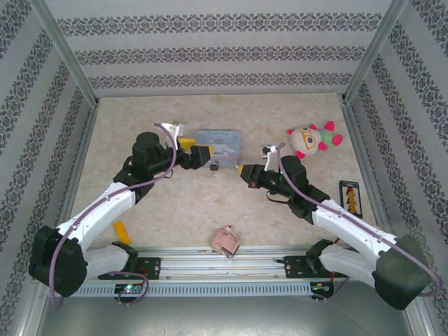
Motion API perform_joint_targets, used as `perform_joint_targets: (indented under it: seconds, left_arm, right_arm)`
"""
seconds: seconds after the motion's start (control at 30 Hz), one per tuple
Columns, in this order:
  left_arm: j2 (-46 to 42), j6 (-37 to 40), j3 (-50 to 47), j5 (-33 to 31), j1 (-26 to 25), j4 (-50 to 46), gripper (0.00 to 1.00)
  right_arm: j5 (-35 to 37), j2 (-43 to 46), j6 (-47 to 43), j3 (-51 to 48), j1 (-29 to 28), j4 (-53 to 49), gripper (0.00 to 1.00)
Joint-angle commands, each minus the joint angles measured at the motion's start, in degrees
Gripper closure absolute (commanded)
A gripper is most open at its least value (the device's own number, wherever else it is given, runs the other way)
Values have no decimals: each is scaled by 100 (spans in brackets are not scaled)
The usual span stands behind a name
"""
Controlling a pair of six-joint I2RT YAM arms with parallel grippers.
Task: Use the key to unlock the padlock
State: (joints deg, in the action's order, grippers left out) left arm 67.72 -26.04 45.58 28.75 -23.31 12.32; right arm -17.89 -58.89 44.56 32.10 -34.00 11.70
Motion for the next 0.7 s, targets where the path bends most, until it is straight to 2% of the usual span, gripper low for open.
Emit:
perform_joint_targets:
  seconds: [0.0,0.13,0.3,0.67]
  left_arm:
    - [227,-170,-46,-1192,-305,-656,1]
    - [805,-176,162,-1913,-678,-1238,1]
    - [1520,-253,261,-2411,-987,-1102,0]
    - [2944,-280,680,-2896,-1132,-563,20]
  right_arm:
    - [863,161,-115,-55,-82,-1002,100]
    - [971,84,10,-236,-84,-943,100]
    - [1118,-173,23,-221,-72,-959,100]
    - [1166,-729,57,-127,34,-933,100]
